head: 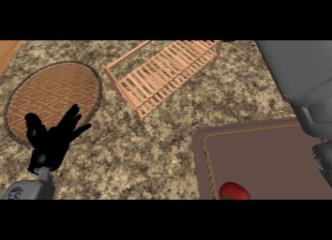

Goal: Pick the eggplant from the tray and place it in the tiered shelf

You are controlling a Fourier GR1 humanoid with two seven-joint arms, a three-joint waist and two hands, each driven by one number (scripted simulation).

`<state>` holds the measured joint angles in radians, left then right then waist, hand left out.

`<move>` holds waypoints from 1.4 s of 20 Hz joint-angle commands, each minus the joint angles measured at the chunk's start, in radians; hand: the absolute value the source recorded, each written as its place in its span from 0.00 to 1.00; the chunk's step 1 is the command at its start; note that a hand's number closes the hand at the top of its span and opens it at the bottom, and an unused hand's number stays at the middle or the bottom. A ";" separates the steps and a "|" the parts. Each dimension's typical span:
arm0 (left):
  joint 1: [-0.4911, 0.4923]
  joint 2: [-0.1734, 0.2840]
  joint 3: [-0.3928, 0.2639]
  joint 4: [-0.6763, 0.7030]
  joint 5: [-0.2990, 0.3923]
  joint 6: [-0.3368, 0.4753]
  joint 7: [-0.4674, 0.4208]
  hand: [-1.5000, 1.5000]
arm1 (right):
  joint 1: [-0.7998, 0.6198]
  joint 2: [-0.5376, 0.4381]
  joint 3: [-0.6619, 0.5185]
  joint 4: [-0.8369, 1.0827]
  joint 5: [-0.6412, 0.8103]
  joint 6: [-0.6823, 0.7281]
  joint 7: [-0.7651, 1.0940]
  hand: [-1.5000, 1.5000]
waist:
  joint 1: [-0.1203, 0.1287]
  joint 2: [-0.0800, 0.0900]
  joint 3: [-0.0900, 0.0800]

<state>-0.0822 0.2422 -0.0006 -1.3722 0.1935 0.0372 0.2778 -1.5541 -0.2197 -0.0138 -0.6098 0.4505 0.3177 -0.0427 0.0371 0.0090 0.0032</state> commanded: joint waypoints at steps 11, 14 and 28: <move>0.013 0.020 0.031 0.048 0.011 -0.035 -0.005 0.50 | -0.056 -0.011 -0.026 0.199 0.048 -0.038 -0.202 1.00 | -0.007 0.001 -0.004; -0.035 -0.003 0.021 0.064 0.005 -0.015 0.021 0.50 | -0.097 -0.010 0.001 0.244 0.096 -0.067 -0.204 1.00 | -0.002 0.005 -0.005; 0.014 -0.023 -0.011 -0.015 -0.005 0.002 0.059 0.50 | -0.176 -0.005 -0.366 0.354 -0.249 -0.075 0.031 0.00 | 0.013 0.005 -0.004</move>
<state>-0.0863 0.2356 0.0000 -1.3812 0.1845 0.0341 0.2973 -1.7021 -0.2186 -0.3042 -0.2839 0.2723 0.2459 -0.0612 0.0432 0.0116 0.0034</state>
